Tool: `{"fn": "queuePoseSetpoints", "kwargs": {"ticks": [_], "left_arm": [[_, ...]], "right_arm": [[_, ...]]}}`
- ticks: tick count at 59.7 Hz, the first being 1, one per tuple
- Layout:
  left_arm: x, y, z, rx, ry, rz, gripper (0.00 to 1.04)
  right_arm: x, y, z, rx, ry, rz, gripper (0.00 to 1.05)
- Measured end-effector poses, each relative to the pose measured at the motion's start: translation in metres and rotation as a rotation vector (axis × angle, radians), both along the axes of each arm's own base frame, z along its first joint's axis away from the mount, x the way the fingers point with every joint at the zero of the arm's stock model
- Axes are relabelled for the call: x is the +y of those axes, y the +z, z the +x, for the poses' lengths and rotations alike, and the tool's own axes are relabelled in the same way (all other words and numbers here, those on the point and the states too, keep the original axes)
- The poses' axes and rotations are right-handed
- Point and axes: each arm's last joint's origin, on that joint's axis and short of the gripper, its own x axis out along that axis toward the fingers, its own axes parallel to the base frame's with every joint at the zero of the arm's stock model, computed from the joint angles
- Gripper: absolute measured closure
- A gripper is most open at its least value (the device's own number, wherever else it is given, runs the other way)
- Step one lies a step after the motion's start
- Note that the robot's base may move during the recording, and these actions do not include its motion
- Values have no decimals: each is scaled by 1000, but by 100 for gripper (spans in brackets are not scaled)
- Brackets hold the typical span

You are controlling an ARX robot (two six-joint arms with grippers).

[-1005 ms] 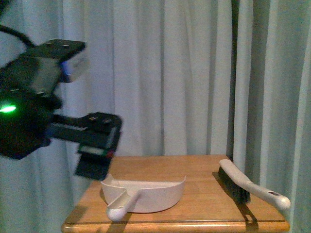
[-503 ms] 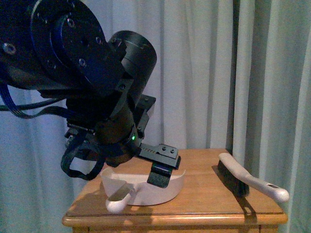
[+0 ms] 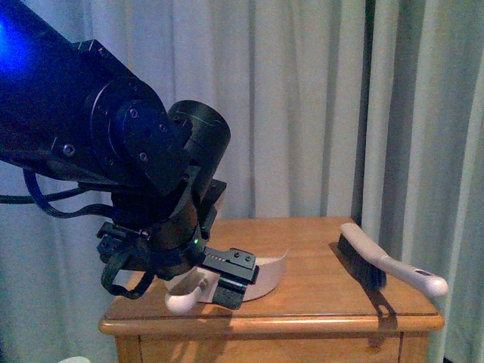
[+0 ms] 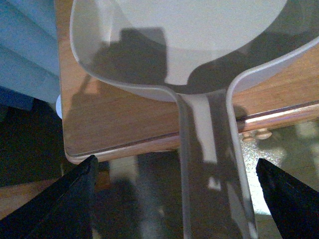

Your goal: Clean up trash

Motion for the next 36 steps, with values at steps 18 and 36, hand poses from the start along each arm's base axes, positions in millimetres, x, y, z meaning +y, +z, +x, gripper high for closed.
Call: {"fn": "queuePoseSetpoints", "kwargs": {"ticks": [18,36], "left_arm": [[6,-14,14,18,20,-10,8],[13,-19,19,19,35,-11,8]], "right_arm": [[0,0,0,0,0,0,7],[0,0,0,0,0,0,7]]}}
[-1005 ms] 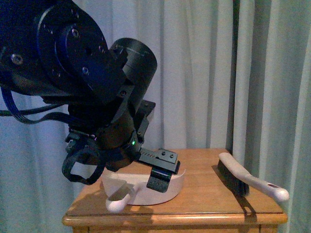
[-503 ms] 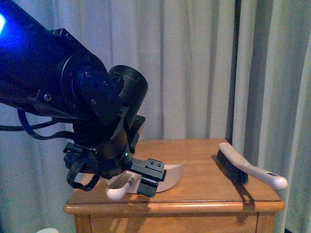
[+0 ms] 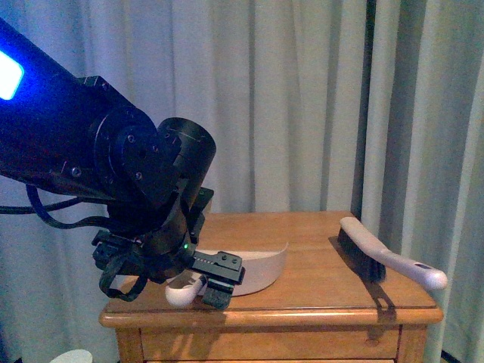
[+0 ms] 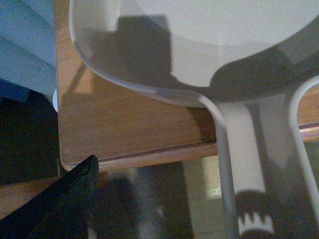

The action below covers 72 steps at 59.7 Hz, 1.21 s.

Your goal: Clean up trash

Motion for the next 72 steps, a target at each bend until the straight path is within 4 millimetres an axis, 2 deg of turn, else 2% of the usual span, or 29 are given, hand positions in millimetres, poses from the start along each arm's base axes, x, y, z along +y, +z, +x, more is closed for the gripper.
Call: {"fn": "queuePoseSetpoints", "kwargs": {"ticks": [10,12,34,48,49,50,58,72], "left_arm": [[0,0,1,0,-8,-9,8],[0,0,1,1,-13,-10,11],[-1,-1,0,6,-36,-19,75],[-1,-1,-1,-19,-41,-33,77],[13,41,-29,-266,-72,-99,77],[14,46,-32,-293,-75,-101,77],[24,73,-55,-467,-100,-106,77],[50,109,-118,-727,-188,-75,78]], "right_arm": [[0,0,0,0,0,0,7],[0,0,0,0,0,0,7],[0,0,0,0,0,0,7],[0,0,0,0,0,0,7],[0,0,0,0,0,0,7],[0,0,0,0,0,0,7],[0,0,0,0,0,0,7],[0,0,0,0,0,0,7]]}}
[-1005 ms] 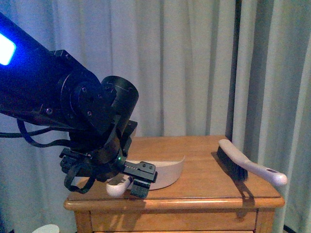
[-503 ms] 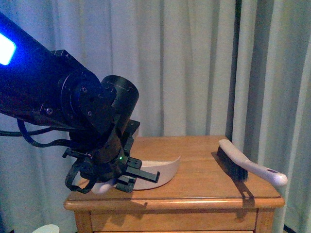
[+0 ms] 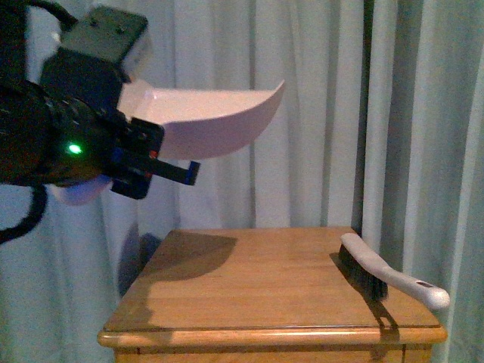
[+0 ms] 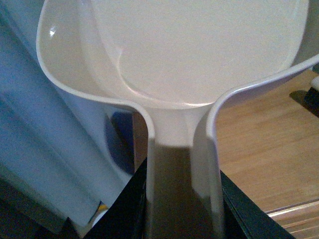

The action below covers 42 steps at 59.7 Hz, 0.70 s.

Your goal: Clean up trash

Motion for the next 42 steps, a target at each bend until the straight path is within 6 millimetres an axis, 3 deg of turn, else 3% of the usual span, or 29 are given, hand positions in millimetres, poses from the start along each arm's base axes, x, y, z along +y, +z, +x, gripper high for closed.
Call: {"fn": "queuePoseSetpoints", "kwargs": {"ticks": [11,29,42], "left_arm": [[39,15,-45,-129,-15,19,78],[115,20,-92,-248,70,47,78],[142,14,-114,-275,91,53,78]], "right_arm": [[0,0,0,0,0,0,7],[0,0,0,0,0,0,7],[0,0,0,0,0,0,7]]}}
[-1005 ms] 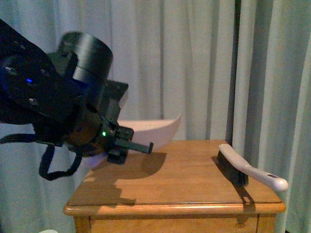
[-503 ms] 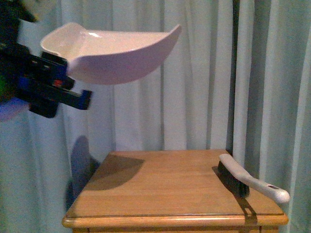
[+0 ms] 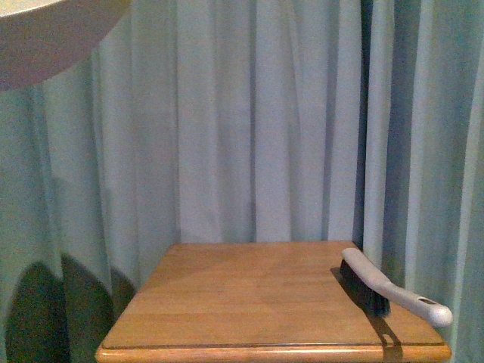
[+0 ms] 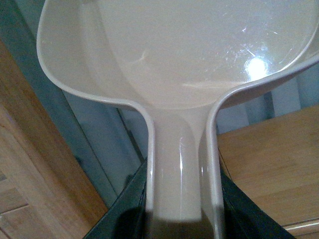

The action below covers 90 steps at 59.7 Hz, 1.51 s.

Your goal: Clean up trash

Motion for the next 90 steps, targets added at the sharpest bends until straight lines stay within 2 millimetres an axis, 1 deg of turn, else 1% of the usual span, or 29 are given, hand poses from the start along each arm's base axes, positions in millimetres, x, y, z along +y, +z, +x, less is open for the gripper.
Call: {"fn": "queuePoseSetpoints", "kwargs": {"ticks": [4,12,19,24,28,30,32,34,37,43,48,49,52,53,55,56,58,59,61,62,64,67,69,70,72,73,77,82,90], "left_arm": [[0,-2,-4,-3,-8,-5,78],[-6,-4,-13,0,-57,-14,78],[-7,-2,-15,-8,-72,-14,78],[-7,-3,-15,-5,-69,-16,78],[-7,-3,-15,-5,-66,-19,78],[-7,-3,-15,-5,-68,-19,78],[-7,-3,-15,-5,-68,-19,78],[-7,-3,-15,-5,-68,-20,78],[-7,-3,-15,-5,-69,-20,78],[-7,-3,-15,-5,-69,-21,78],[-7,-3,-15,-5,-69,-22,78],[-7,-3,-15,-5,-69,-22,78],[-7,-3,-15,-5,-70,-22,78],[-7,-3,-15,-5,-70,-22,78],[-7,-3,-15,-5,-70,-22,78],[-7,-3,-15,-5,-70,-22,78],[-7,-3,-15,-5,-70,-22,78],[-7,-3,-15,-5,-70,-22,78],[-7,-3,-15,-5,-70,-22,78],[-7,-3,-15,-5,-70,-22,78],[-7,-3,-15,-5,-70,-22,78],[-7,-3,-15,-5,-69,-22,78],[-7,-3,-15,-5,-70,-22,78],[-7,-3,-15,-5,-70,-22,78],[-7,-3,-15,-5,-70,-22,78],[-7,-3,-15,-5,-70,-22,78],[-7,-3,-15,-5,-70,-22,78],[-7,-3,-15,-5,-70,-22,78],[-7,-3,-15,-5,-70,-22,78]], "right_arm": [[0,0,0,0,0,0,7],[0,0,0,0,0,0,7],[0,0,0,0,-8,-3,7],[2,2,4,14,-285,-92,7],[3,-4,5,96,-422,-144,7],[0,-7,7,165,-496,-168,7],[-1,-7,8,196,-509,-173,7],[-1,-5,10,220,-511,-166,7],[-1,5,16,245,-472,-138,7],[1,34,33,253,-397,-85,7],[8,69,63,279,-286,-38,7],[9,72,66,282,-278,-36,7],[16,90,89,308,-233,-24,7],[18,93,93,313,-222,-20,7],[24,102,109,340,-191,-11,7],[26,104,113,348,-183,-8,7],[33,113,130,381,-145,7,7],[35,115,134,389,-139,8,7],[43,120,153,428,-120,17,7],[45,120,157,438,-114,19,7],[53,121,176,488,-90,29,7],[60,119,193,539,-83,39,7],[67,118,210,587,-77,51,7],[69,118,214,600,-74,56,7],[76,116,230,647,-62,69,7],[78,115,233,657,-64,72,7],[92,108,260,727,-55,77,7],[104,97,283,782,-50,73,7],[117,82,308,850,-49,74,7]]}}
